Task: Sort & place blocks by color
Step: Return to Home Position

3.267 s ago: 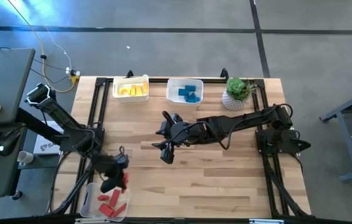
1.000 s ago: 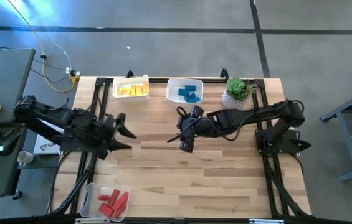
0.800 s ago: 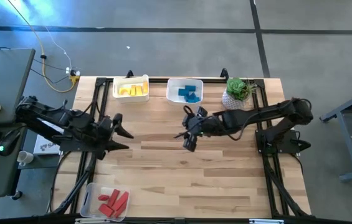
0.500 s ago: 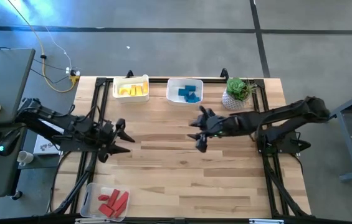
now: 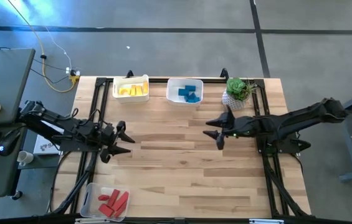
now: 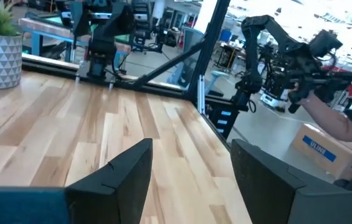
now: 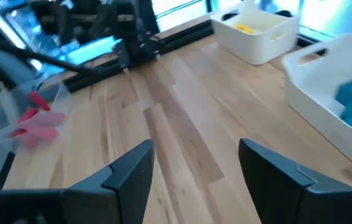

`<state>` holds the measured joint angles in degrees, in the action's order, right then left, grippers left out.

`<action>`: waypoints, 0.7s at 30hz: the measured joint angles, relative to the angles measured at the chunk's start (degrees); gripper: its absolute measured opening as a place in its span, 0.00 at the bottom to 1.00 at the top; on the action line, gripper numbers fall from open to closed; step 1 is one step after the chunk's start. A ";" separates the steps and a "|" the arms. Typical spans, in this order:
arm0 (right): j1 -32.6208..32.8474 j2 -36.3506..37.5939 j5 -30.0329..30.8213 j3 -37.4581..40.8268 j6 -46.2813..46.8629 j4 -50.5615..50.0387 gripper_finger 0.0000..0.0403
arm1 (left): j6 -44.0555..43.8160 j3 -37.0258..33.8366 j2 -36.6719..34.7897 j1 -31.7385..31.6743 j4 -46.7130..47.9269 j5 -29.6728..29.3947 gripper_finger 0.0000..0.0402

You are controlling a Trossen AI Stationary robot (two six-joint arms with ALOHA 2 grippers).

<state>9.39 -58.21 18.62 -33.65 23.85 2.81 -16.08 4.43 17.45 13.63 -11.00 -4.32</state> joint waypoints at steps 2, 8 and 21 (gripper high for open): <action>0.02 2.66 1.28 2.74 1.49 0.72 0.55 | 0.74 -0.89 -0.51 0.00 -0.88 0.00 0.51; 0.02 9.56 0.82 10.24 0.18 5.32 0.55 | 2.13 -3.87 -1.15 -0.04 -2.95 -1.78 0.51; 0.02 25.74 -2.83 19.42 -5.20 6.10 0.55 | 10.96 -3.80 -1.31 -1.20 -2.10 -1.93 0.51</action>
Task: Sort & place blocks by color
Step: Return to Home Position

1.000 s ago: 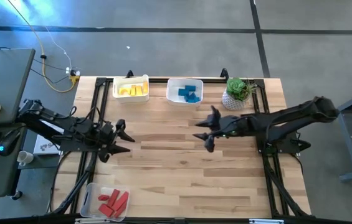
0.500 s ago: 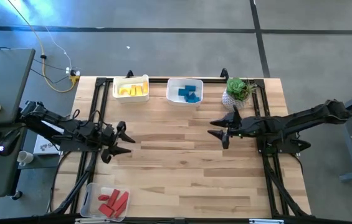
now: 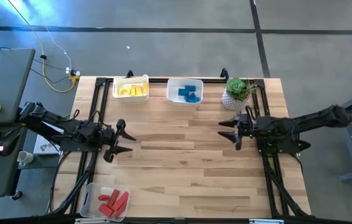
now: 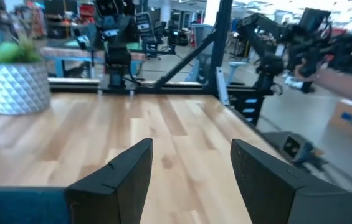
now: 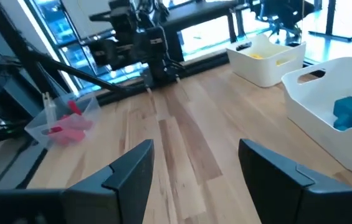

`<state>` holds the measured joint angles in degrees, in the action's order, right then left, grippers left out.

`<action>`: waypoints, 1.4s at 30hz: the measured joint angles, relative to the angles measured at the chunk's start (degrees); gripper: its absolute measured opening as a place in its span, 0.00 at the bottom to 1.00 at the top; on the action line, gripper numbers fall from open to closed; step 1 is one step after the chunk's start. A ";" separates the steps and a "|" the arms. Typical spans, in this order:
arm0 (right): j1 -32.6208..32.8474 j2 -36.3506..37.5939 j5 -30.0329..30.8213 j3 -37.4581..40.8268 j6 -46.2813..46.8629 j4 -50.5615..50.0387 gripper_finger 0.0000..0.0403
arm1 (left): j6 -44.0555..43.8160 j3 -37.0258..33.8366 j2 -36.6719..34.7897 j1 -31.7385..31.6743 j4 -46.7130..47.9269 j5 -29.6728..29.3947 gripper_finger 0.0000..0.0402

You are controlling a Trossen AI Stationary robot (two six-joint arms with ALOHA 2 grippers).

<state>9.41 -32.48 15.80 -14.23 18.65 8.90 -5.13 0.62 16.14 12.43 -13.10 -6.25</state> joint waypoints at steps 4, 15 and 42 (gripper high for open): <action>0.00 6.07 -2.29 3.85 0.36 0.93 0.55 | 3.92 0.00 0.00 -2.14 -0.02 -0.15 0.51; 0.00 20.72 -10.27 13.63 -0.01 4.78 0.55 | 4.72 1.02 -0.09 -9.85 1.15 2.77 0.51; 0.00 25.76 -9.21 13.65 -3.21 -7.06 0.55 | 2.67 0.04 -12.65 -14.39 8.58 7.55 0.51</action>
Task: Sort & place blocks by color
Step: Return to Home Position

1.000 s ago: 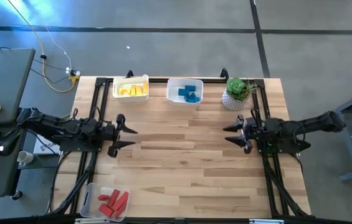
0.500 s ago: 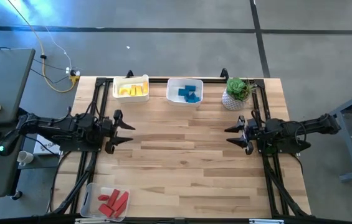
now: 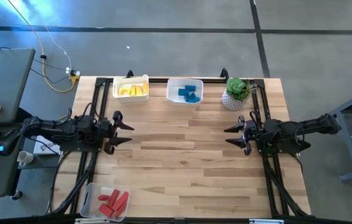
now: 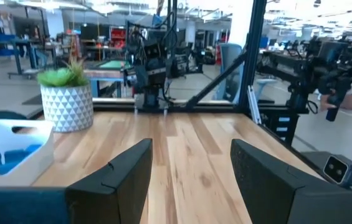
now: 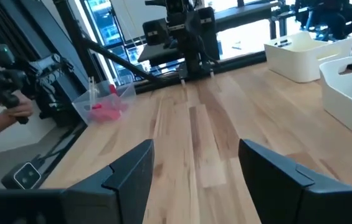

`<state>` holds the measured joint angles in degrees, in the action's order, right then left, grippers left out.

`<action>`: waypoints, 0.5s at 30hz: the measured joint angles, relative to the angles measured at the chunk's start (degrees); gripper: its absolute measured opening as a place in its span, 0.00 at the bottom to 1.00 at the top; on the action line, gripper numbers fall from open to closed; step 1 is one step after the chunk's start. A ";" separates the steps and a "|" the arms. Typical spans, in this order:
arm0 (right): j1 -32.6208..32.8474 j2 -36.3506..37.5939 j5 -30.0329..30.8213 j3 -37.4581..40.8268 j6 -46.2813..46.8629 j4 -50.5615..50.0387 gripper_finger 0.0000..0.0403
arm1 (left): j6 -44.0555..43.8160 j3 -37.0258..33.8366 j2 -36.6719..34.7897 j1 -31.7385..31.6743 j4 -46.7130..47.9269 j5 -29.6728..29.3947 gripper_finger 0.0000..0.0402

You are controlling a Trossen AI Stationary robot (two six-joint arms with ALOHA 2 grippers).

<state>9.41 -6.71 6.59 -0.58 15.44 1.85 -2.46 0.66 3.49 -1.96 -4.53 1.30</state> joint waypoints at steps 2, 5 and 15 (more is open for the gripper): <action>0.00 0.01 0.02 0.00 -0.99 0.00 0.55 | 0.80 0.00 -0.31 0.00 -0.69 0.00 0.51; 0.00 -0.01 0.02 0.00 -2.70 0.00 0.55 | 1.16 0.03 -0.35 0.00 -3.62 0.00 0.51; 0.00 -0.01 0.01 0.00 2.75 -0.04 0.55 | -0.34 0.03 -0.33 0.00 -2.12 0.00 0.51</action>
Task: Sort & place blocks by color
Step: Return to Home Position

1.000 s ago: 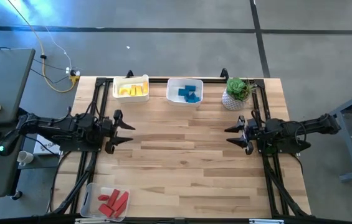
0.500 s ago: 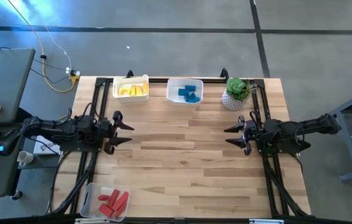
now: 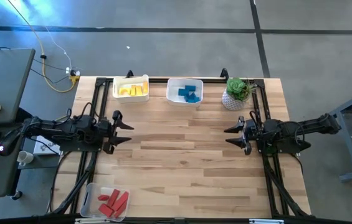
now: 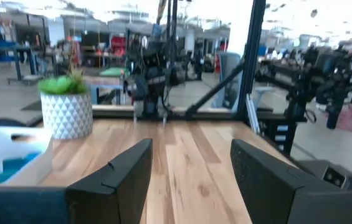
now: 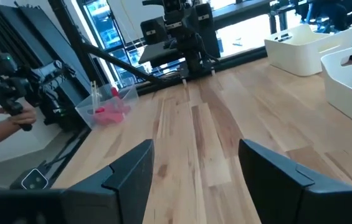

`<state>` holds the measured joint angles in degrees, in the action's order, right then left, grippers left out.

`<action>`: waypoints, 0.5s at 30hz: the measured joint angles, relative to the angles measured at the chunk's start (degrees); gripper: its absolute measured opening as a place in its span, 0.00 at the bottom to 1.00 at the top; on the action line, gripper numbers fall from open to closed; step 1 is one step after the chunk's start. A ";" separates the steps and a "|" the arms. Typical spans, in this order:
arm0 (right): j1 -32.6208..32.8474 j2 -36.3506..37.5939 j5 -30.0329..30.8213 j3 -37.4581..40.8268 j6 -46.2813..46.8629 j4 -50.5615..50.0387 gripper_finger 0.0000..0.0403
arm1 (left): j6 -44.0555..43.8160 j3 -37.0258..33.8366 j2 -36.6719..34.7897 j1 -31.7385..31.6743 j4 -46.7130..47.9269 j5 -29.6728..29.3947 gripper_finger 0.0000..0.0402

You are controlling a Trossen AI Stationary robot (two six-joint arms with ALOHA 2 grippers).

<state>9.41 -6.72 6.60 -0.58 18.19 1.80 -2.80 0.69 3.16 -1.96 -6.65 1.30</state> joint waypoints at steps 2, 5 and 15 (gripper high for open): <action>0.00 0.00 0.01 0.00 -0.06 0.00 0.55 | -0.08 0.00 -0.01 0.00 1.34 0.00 0.51; 0.00 0.00 0.01 0.00 -0.39 -0.02 0.55 | -0.51 0.00 -0.02 0.16 1.61 0.00 0.51; 0.00 -0.02 0.01 0.00 -0.25 -0.04 0.55 | -0.03 0.00 0.00 0.17 1.09 -0.55 0.51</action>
<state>9.41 -6.74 6.61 -0.58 17.94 1.76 -2.83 0.69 3.16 -1.78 -5.56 0.75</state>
